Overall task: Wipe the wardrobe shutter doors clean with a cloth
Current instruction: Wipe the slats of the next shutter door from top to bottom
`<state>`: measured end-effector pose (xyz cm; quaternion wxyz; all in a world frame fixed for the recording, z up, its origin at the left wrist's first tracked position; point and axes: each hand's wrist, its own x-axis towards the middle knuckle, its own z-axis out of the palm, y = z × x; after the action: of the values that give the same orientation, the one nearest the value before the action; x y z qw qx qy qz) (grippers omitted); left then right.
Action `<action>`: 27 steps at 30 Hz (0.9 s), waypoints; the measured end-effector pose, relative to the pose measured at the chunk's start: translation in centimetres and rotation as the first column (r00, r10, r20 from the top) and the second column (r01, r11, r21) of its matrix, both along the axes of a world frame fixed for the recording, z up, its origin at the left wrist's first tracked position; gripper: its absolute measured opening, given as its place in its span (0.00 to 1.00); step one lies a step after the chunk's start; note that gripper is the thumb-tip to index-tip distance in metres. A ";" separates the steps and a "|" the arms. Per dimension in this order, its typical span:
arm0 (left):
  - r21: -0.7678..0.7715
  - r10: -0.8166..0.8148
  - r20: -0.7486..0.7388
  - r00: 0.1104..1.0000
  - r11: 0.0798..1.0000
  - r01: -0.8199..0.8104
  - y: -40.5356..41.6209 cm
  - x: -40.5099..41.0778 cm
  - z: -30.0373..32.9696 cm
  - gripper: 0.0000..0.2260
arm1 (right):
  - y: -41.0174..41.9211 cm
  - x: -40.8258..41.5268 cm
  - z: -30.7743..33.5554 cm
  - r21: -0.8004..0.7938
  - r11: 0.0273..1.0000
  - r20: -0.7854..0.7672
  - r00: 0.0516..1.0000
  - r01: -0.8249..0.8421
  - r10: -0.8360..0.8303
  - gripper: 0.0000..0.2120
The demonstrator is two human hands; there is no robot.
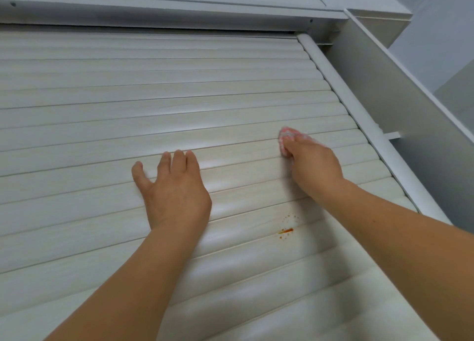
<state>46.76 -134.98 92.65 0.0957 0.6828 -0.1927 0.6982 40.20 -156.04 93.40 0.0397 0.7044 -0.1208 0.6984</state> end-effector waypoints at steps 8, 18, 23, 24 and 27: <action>-0.043 0.000 -0.066 0.998 0.999 -0.003 -0.8 -0.6 0.5 0.24 | 5.2 1.1 -1.8 -0.254 0.967 -0.016 1.000 0.007 -0.012 0.15; -0.021 -0.140 0.000 0.990 0.990 0.140 -5.4 -1.9 0.4 0.23 | -6.0 -3.3 -2.5 0.015 1.000 -0.044 0.999 0.015 -0.015 0.19; -0.014 -0.128 0.022 0.992 0.992 0.128 -8.7 -2.3 0.0 0.25 | -11.2 -5.1 -2.4 0.236 0.972 -0.012 1.000 0.009 -0.007 0.12; -0.035 -0.123 0.038 0.992 0.992 0.124 -9.0 -2.2 0.0 0.25 | -11.5 -5.0 -2.2 0.249 0.968 -0.011 1.000 0.019 -0.016 0.11; -0.069 -0.107 0.075 0.991 0.991 0.113 -9.2 -1.9 0.1 0.23 | -11.3 -3.4 -1.0 0.217 0.976 0.046 0.999 -0.001 -0.010 0.11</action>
<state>44.82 -144.23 92.79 0.1519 0.6418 -0.2078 0.7224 36.75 -167.37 92.44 -0.0387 0.6876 -0.1987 0.6973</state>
